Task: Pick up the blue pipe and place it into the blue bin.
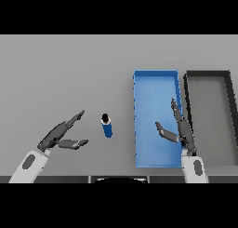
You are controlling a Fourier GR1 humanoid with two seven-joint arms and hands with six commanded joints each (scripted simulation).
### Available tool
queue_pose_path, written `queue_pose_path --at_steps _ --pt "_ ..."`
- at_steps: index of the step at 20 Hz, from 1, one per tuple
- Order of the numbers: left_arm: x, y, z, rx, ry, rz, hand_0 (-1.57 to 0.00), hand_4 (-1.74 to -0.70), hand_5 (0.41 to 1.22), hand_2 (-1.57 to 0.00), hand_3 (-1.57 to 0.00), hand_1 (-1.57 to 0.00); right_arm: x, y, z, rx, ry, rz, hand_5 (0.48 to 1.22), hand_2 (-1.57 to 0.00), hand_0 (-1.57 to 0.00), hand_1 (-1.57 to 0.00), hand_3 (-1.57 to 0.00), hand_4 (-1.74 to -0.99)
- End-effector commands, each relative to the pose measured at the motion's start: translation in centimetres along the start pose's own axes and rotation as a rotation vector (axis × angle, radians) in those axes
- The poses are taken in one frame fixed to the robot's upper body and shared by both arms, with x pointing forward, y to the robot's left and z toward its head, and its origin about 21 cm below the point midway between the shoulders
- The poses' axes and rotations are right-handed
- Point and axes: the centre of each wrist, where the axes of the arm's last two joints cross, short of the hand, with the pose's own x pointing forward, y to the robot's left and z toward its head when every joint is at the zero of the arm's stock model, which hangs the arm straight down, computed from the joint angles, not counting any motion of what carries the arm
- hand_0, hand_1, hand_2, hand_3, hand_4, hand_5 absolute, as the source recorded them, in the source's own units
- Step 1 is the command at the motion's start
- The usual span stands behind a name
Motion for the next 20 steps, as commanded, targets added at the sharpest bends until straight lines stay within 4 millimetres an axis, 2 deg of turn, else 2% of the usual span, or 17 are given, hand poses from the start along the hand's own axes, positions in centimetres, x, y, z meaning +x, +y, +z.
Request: queue_pose_path --at_steps 1,5,10,13,18,20 --pt "0.1 -0.3 -0.4 -0.019 0.004 -0.003 0.00 -1.09 0.472 0.00 0.00 0.00 0.1 0.0 0.3 0.002 -0.012 0.003 0.612 0.00 0.00 0.00 0.00 -1.248" --pt "0.2 -3.1 -2.2 -0.086 -0.014 0.003 0.00 -1.11 0.447 0.00 0.00 0.00 0.3 0.1 0.1 0.005 -0.001 -0.014 0.617 0.00 0.00 0.00 0.00 -1.263" --pt "-0.3 -4.5 -4.9 -0.122 -0.005 0.006 0.00 -1.12 0.446 0.00 0.00 0.00 0.4 0.4 0.2 -0.007 0.008 -0.022 0.615 0.00 0.00 0.00 0.00 -1.275" --pt "-0.6 -6.2 -6.7 -0.151 -0.017 0.049 0.00 -1.12 0.450 0.00 0.00 0.00 0.2 0.4 0.9 -0.007 0.004 -0.023 0.607 0.00 0.00 0.00 0.00 -1.273" --pt "-0.9 -7.0 -9.2 -0.145 -0.046 0.020 0.00 -1.07 0.445 0.00 0.00 0.00 0.0 0.2 1.1 -0.010 0.006 -0.024 0.598 0.00 0.00 0.00 0.00 -1.267" --pt "-0.8 -7.8 -10.1 -0.162 -0.076 0.072 0.00 -1.09 0.477 0.00 0.00 0.00 0.0 0.0 1.3 -0.013 0.014 -0.026 0.598 0.00 0.00 0.00 0.00 -1.264"
